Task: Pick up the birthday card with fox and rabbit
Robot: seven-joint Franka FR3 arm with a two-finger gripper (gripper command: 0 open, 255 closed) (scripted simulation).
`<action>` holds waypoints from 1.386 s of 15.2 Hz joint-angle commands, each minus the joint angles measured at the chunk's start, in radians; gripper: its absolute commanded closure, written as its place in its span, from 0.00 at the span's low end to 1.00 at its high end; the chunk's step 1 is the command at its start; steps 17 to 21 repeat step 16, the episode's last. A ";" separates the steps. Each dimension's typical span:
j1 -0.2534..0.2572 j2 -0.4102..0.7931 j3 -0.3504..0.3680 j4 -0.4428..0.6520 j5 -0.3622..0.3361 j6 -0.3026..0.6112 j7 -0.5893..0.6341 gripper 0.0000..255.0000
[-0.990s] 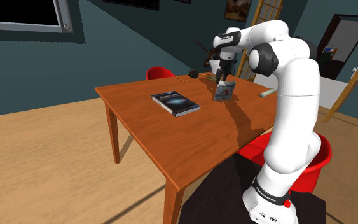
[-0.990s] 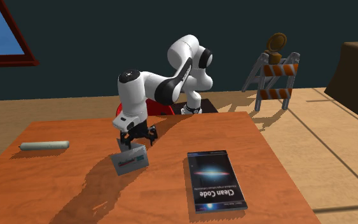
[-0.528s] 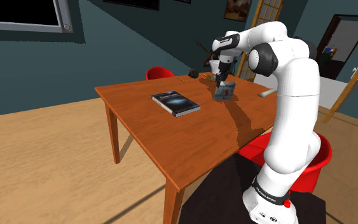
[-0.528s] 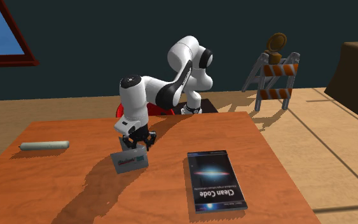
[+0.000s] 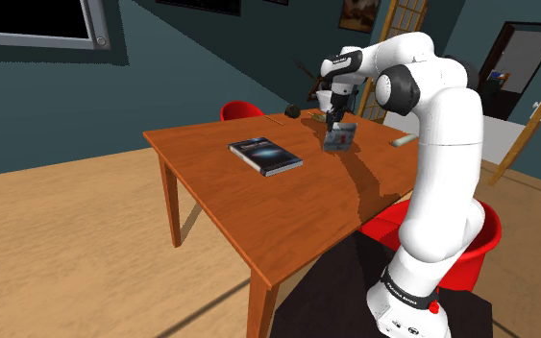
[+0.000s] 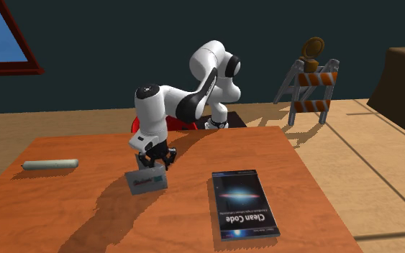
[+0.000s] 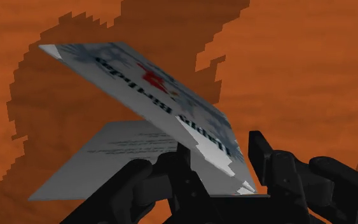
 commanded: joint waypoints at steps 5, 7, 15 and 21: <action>-0.007 -0.001 -0.003 0.072 -0.003 -0.074 0.002 1.00; -0.011 0.000 -0.004 0.101 -0.003 -0.101 0.003 1.00; -0.027 0.014 -0.006 0.217 0.002 -0.204 0.003 1.00; -0.027 0.014 -0.006 0.217 0.003 -0.204 0.003 1.00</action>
